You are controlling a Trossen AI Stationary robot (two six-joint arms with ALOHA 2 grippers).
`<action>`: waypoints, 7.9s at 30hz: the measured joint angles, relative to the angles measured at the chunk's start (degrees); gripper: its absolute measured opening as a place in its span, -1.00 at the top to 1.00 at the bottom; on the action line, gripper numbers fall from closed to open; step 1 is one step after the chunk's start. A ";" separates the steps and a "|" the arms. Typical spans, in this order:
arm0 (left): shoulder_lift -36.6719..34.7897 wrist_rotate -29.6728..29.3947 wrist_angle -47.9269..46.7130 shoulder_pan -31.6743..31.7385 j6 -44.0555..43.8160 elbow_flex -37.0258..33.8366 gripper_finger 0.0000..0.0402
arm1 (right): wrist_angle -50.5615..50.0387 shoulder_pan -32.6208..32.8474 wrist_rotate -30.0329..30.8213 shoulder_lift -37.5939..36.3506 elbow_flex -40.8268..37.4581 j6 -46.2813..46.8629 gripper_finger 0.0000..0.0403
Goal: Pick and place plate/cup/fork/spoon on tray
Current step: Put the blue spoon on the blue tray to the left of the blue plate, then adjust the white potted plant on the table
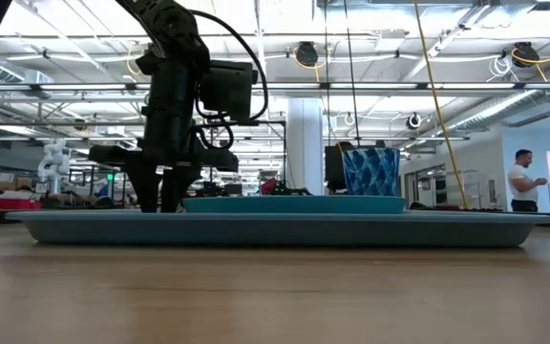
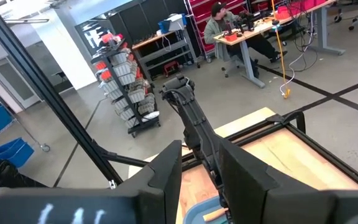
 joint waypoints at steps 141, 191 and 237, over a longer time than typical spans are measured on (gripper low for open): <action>-0.50 5.62 3.43 4.64 -1.86 0.92 0.77 | -4.55 0.00 -0.06 -0.37 0.00 -1.77 0.51; -14.67 -11.56 -13.84 5.23 28.94 17.84 0.77 | -46.08 -1.52 1.33 -0.50 -0.14 28.89 0.51; -38.77 -7.72 -10.14 23.31 49.42 -1.49 0.77 | -33.52 -1.78 -26.31 -5.84 -47.04 59.48 0.51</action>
